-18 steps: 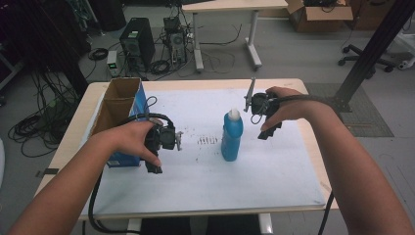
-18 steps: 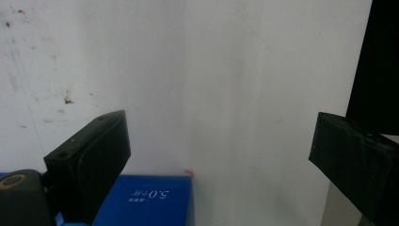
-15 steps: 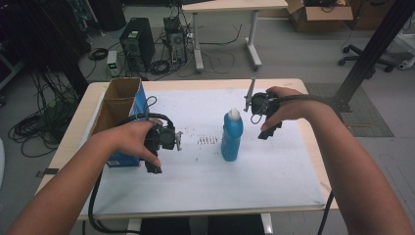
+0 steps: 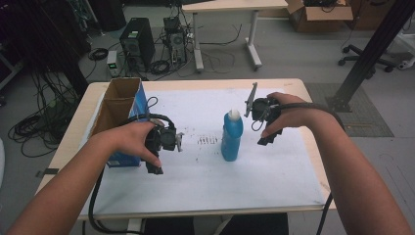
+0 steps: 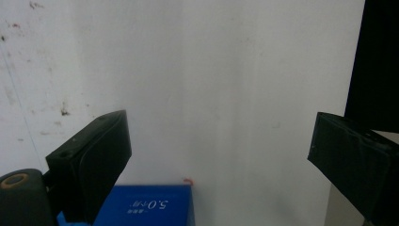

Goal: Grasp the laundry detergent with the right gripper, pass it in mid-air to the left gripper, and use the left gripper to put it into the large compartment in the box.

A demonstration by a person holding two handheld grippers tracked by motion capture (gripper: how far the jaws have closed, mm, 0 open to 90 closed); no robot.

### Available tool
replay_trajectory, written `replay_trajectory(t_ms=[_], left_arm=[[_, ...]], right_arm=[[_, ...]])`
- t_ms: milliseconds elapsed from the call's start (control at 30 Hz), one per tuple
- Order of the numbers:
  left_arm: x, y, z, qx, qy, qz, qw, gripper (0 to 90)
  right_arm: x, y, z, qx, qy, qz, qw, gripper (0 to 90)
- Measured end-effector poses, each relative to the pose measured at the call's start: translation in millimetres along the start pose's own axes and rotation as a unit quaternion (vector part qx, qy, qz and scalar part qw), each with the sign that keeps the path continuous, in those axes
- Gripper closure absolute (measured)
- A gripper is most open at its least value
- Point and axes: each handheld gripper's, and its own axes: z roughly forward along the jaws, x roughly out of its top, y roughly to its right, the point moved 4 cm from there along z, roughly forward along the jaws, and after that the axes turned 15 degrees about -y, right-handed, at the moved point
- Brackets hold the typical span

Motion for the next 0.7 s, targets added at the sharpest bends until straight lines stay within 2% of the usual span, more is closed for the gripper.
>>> replay_trajectory(t_ms=[367, 700], left_arm=[[3.0, 5.9, 0.9, 0.004, -0.007, 0.011, 0.9999, 6.6], [1.8, 8.3, 0.5, 0.01, -0.01, 0.003, 0.9999, 6.9]], right_arm=[[-1.1, -23.4, 7.7, 0.001, 0.002, 0.003, 1.0, 4.1], [-2.4, -36.5, 11.8, 0.007, 0.01, 0.01, 0.9999, 4.1]])
